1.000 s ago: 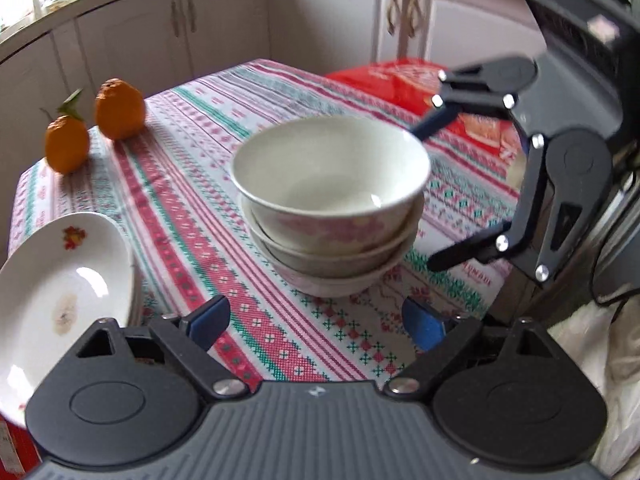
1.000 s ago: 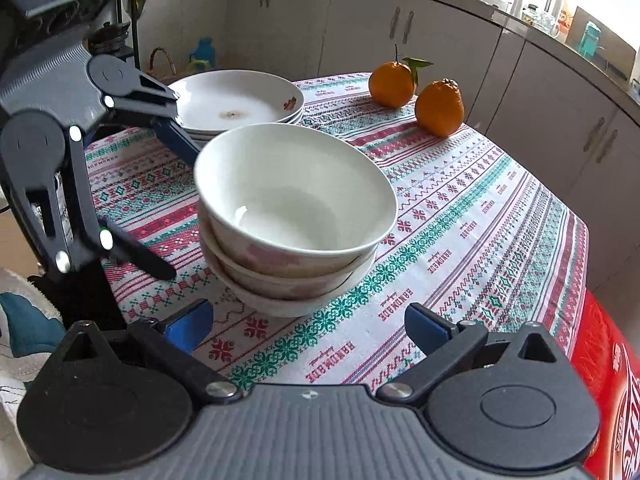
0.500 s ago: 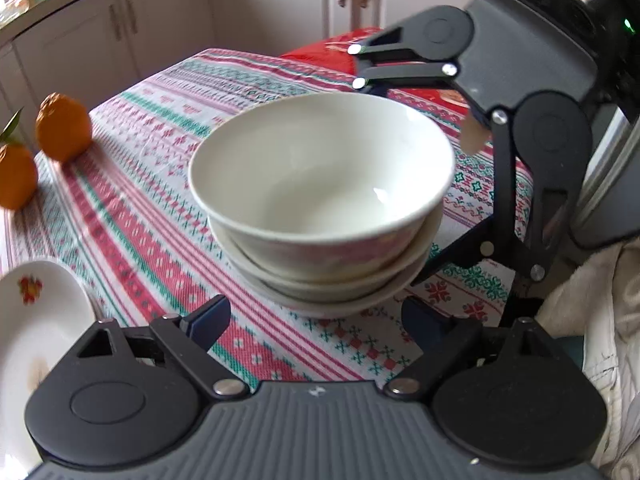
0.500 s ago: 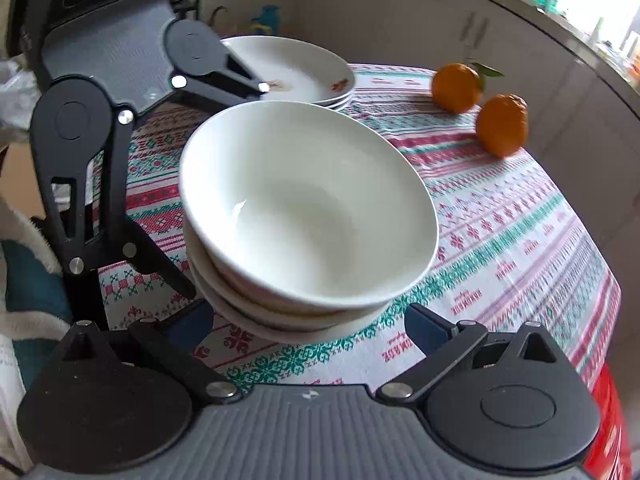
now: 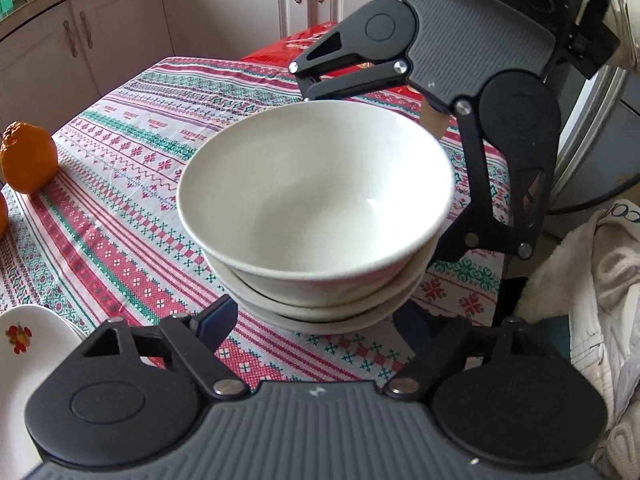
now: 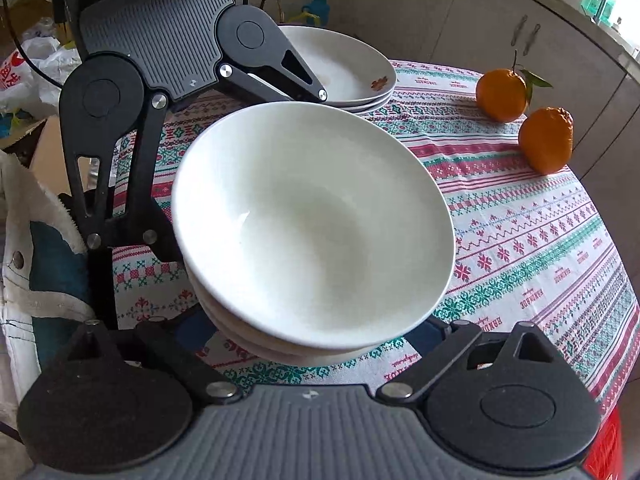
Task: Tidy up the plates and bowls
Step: 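Grasp the stacked bowls from opposite rims with the left gripper while the right gripper grasps too, then lift the bowl stack with both grippers and carry it over the plate stack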
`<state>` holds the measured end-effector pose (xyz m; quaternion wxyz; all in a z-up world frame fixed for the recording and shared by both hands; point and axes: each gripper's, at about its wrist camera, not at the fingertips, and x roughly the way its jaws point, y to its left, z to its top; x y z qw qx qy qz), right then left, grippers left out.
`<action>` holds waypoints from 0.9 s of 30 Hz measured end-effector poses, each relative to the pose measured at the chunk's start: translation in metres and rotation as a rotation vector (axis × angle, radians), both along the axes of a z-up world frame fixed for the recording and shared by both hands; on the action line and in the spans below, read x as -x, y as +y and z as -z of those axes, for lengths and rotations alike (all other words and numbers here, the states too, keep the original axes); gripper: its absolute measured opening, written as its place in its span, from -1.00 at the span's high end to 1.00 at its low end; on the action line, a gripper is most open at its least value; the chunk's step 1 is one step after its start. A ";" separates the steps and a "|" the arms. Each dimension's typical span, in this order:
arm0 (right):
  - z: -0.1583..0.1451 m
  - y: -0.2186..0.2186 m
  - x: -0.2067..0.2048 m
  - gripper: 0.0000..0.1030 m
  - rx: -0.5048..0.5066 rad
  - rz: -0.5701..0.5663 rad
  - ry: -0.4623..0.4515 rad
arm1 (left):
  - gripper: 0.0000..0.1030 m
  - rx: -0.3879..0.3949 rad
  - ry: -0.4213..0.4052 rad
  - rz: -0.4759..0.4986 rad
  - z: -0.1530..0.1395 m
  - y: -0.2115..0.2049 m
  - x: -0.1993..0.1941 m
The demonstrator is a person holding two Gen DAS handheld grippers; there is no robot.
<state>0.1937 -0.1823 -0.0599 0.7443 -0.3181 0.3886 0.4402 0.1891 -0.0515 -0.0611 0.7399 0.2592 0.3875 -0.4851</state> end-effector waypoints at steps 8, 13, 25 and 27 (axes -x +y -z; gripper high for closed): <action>-0.004 -0.001 -0.005 -0.87 0.000 -0.020 0.030 | -0.57 0.017 0.022 0.018 -0.001 0.001 -0.002; -0.005 -0.002 -0.006 -0.86 0.005 -0.026 0.038 | -0.56 0.020 0.036 0.028 -0.002 0.002 -0.005; -0.007 -0.002 -0.007 -0.84 0.011 -0.029 0.045 | -0.57 0.004 0.050 0.046 -0.003 -0.001 -0.009; -0.007 -0.002 -0.007 -0.84 0.009 -0.024 0.048 | -0.57 0.003 0.050 0.043 -0.003 -0.002 -0.009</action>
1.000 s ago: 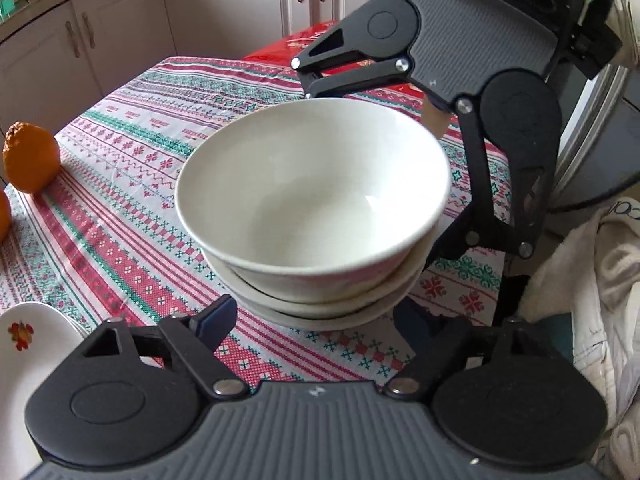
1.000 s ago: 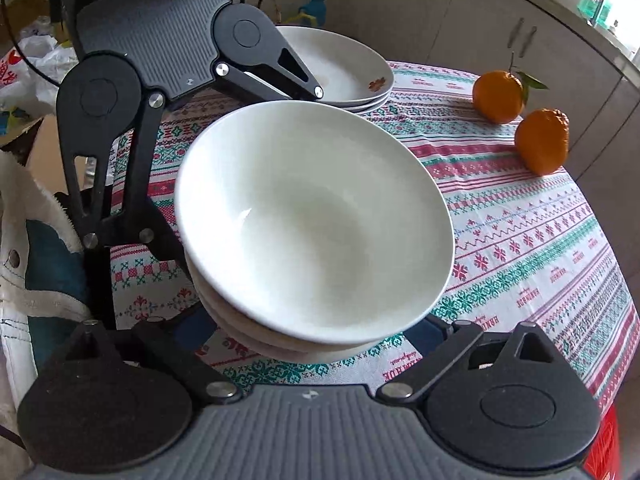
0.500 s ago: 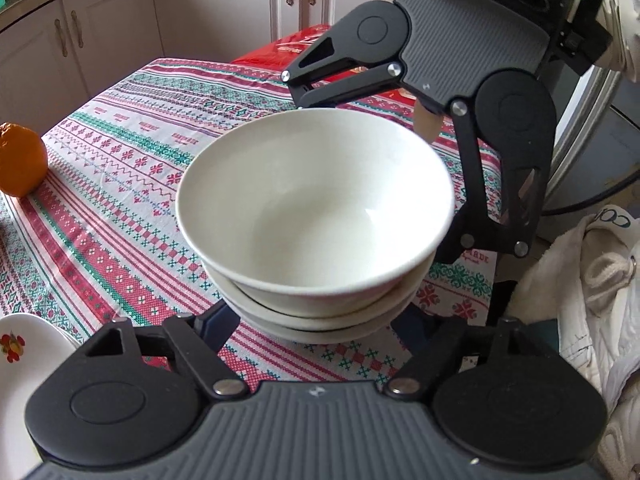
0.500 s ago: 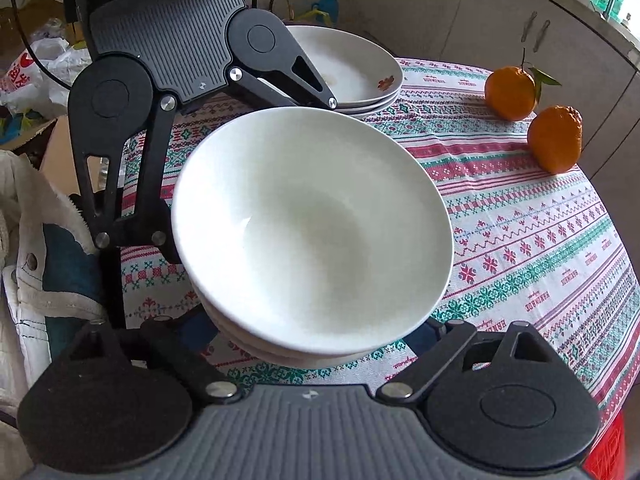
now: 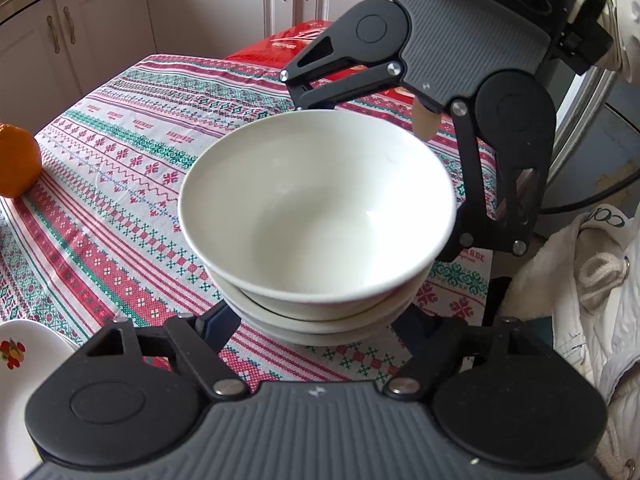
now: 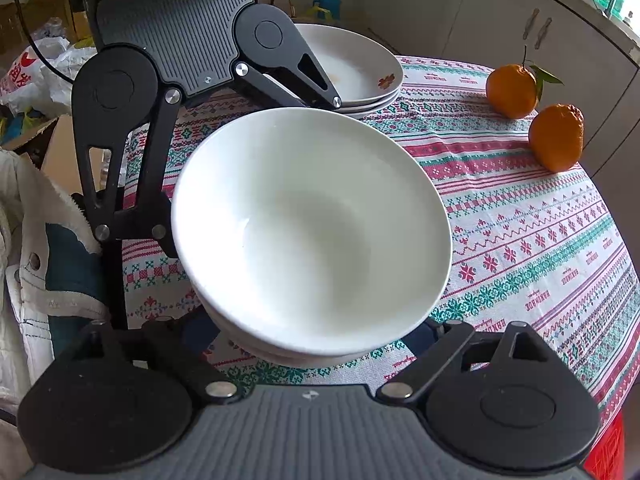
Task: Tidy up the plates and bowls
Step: 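Lift the bowl stack with both grippers and carry it over the plate stack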
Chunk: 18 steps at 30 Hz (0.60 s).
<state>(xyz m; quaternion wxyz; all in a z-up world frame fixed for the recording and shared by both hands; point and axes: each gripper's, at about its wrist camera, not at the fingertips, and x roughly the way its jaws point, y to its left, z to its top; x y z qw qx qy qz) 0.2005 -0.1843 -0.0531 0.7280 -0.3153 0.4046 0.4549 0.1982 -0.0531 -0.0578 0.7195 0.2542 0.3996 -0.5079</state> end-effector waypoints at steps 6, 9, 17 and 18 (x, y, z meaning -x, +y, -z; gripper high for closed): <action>-0.001 0.001 0.001 -0.84 0.006 0.006 0.001 | -0.56 -0.003 -0.005 0.000 -0.001 0.000 0.001; -0.004 0.004 0.002 -0.84 0.014 0.002 -0.004 | -0.56 0.002 -0.003 -0.003 -0.003 0.002 0.002; -0.024 0.020 0.000 -0.84 0.024 -0.020 -0.039 | -0.56 0.030 -0.040 -0.030 -0.020 0.021 0.001; -0.027 0.024 0.000 -0.84 0.026 -0.025 -0.046 | -0.56 0.035 -0.045 -0.037 -0.024 0.027 0.000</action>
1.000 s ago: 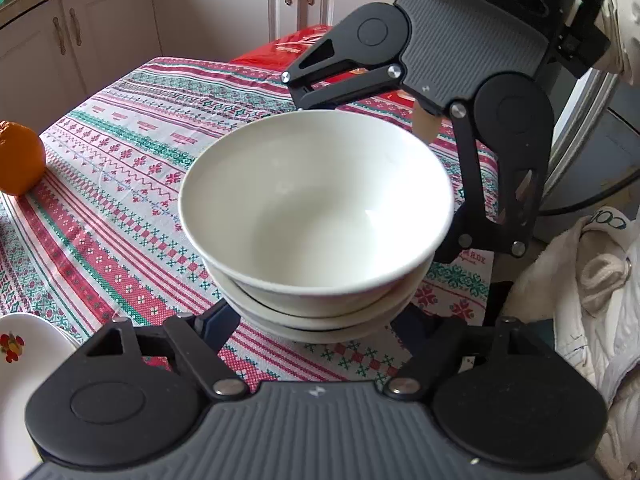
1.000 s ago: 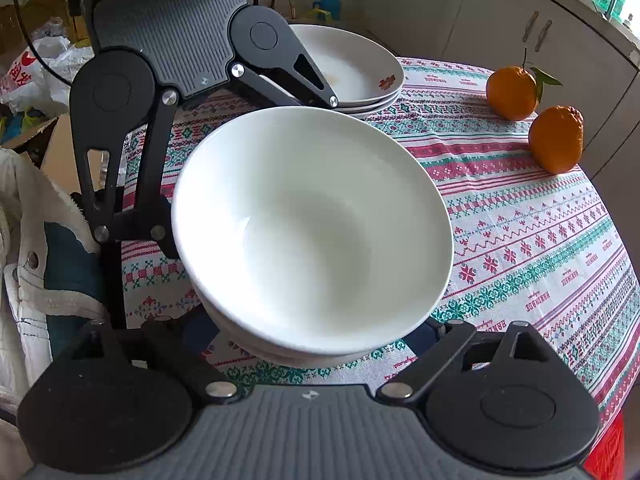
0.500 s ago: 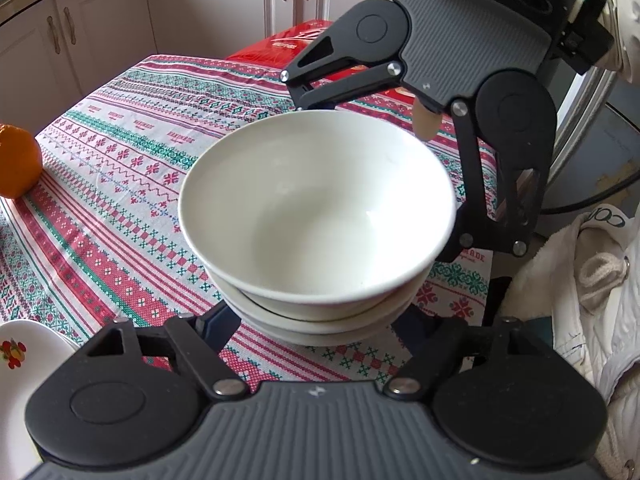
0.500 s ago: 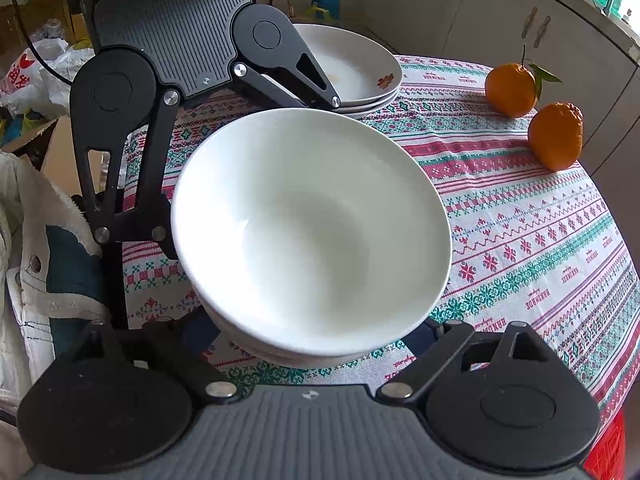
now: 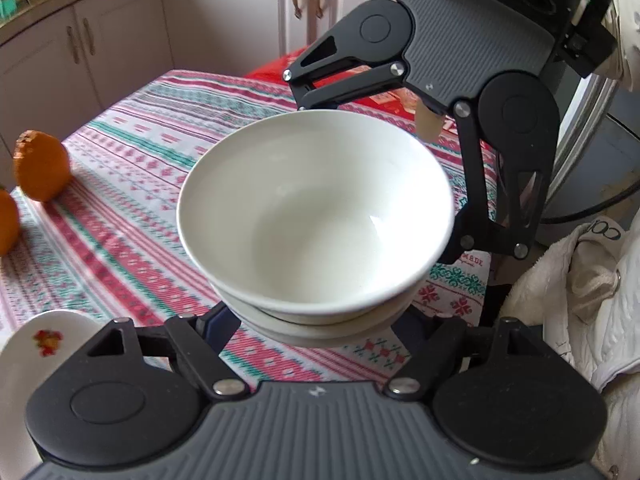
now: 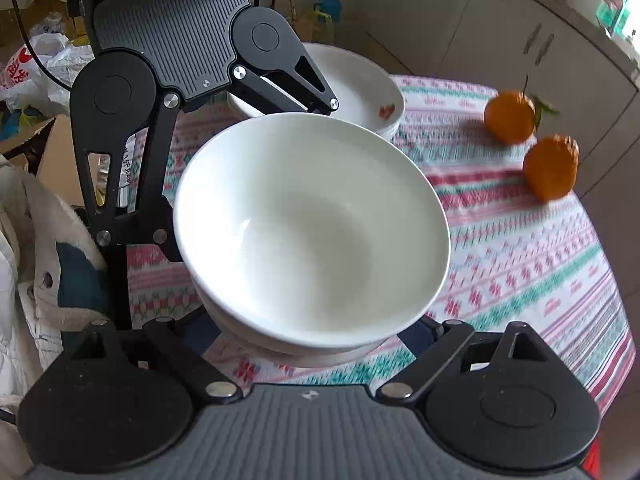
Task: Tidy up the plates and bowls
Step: 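Lift the bowl stack with both grippers and carry it over the plate stack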
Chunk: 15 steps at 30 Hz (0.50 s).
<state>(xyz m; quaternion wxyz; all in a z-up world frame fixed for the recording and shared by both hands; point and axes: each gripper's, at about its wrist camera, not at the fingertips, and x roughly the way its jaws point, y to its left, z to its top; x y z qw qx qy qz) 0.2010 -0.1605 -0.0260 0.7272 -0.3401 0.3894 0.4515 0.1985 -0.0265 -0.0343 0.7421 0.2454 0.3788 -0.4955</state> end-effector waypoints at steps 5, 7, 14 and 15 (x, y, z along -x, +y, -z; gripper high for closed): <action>-0.017 0.024 -0.006 -0.84 0.002 -0.044 -0.040 | -0.56 0.018 -0.030 -0.039 -0.015 0.028 -0.003; -0.021 0.036 -0.011 -0.84 0.001 -0.062 -0.053 | -0.56 0.023 -0.042 -0.061 -0.021 0.041 -0.006; -0.034 0.083 -0.033 -0.84 -0.011 -0.140 -0.093 | -0.56 0.016 -0.083 -0.135 -0.037 0.090 -0.018; -0.035 0.090 -0.037 -0.84 -0.014 -0.151 -0.100 | -0.56 0.015 -0.089 -0.147 -0.039 0.097 -0.021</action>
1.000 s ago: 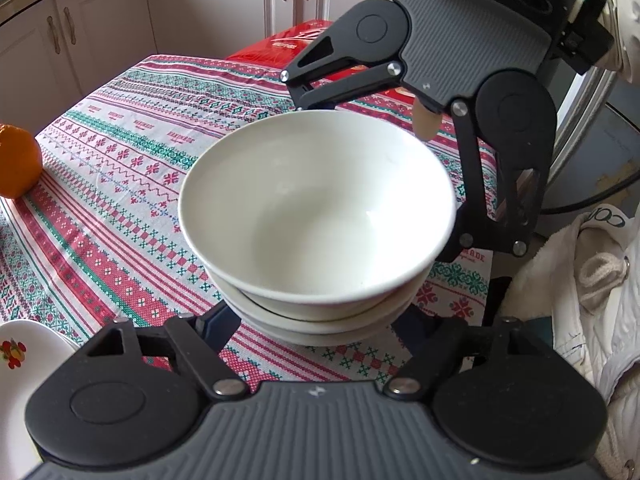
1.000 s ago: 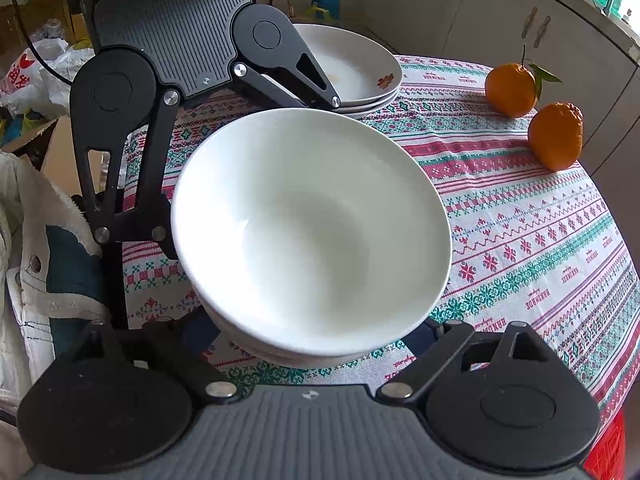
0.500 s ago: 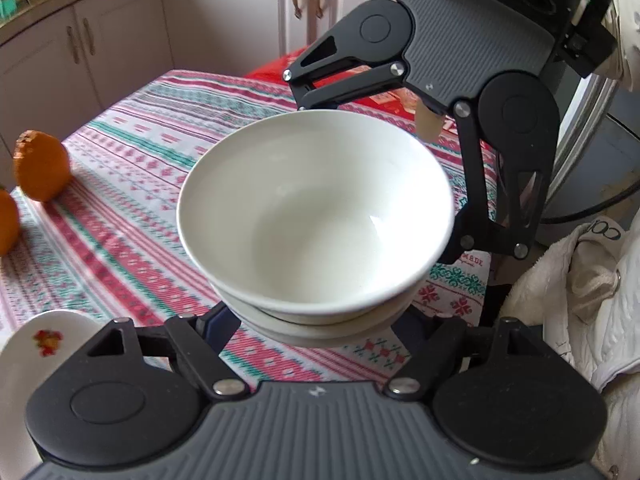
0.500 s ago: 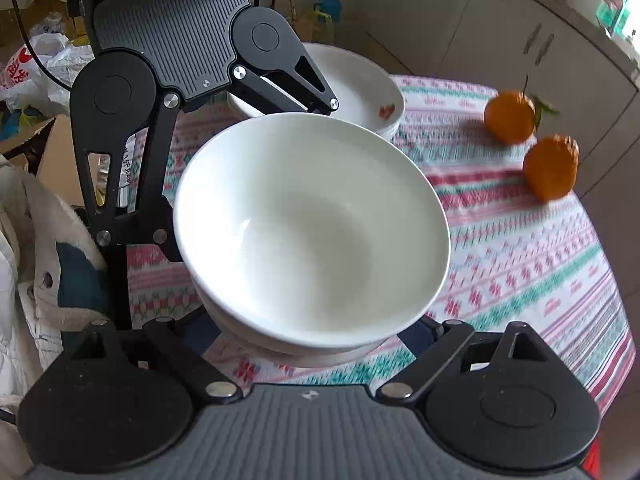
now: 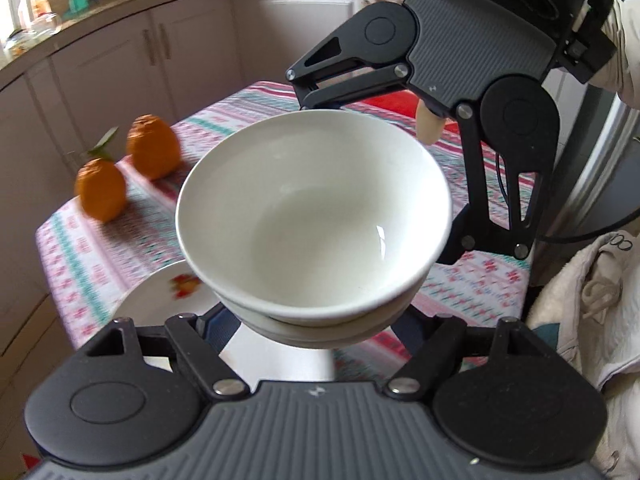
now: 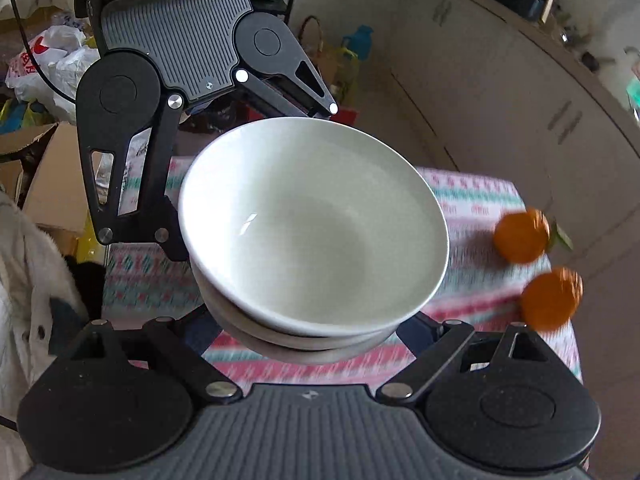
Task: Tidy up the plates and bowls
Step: 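Lift the bowl stack with both grippers and carry it over the plate stack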
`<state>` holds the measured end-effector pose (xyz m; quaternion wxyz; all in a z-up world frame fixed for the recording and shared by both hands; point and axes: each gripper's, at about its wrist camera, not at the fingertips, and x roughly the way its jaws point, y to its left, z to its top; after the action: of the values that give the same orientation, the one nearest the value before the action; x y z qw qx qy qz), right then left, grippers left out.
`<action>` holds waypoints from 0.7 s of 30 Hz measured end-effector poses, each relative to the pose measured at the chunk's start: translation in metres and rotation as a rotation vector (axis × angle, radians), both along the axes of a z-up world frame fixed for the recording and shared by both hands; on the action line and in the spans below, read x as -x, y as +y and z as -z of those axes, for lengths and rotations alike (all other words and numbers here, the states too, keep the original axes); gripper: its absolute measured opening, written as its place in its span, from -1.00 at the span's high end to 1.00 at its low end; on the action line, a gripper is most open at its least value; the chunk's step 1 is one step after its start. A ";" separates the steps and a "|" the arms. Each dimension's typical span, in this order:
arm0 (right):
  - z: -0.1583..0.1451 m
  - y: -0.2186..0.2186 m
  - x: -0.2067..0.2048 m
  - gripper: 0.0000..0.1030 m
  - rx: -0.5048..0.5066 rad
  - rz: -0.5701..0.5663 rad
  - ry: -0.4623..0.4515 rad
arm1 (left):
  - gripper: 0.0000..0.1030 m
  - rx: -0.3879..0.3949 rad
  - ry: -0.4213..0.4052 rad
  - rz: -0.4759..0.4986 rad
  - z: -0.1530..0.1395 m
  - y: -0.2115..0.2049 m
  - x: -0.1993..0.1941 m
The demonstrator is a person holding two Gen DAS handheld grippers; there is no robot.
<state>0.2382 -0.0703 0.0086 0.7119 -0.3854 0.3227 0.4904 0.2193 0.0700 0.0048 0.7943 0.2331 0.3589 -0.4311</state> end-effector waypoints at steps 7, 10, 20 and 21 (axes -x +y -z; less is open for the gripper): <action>0.010 0.041 -0.030 -0.84 -0.001 -0.049 0.014 | -0.56 -0.007 -0.001 -0.079 0.008 0.039 -0.020; 0.020 0.055 -0.041 -0.84 0.001 -0.055 0.037 | -0.56 -0.016 0.016 -0.100 0.015 0.049 -0.027; 0.038 0.069 -0.056 -0.83 -0.007 -0.039 0.095 | -0.56 -0.022 0.064 -0.125 0.030 0.063 -0.040; 0.039 0.069 -0.057 -0.83 -0.010 -0.038 0.102 | -0.56 -0.019 0.069 -0.127 0.031 0.064 -0.041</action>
<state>0.2954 -0.0011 -0.0300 0.6870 -0.3624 0.3489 0.5244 0.2604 0.1339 -0.0265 0.8049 0.2025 0.4043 -0.3842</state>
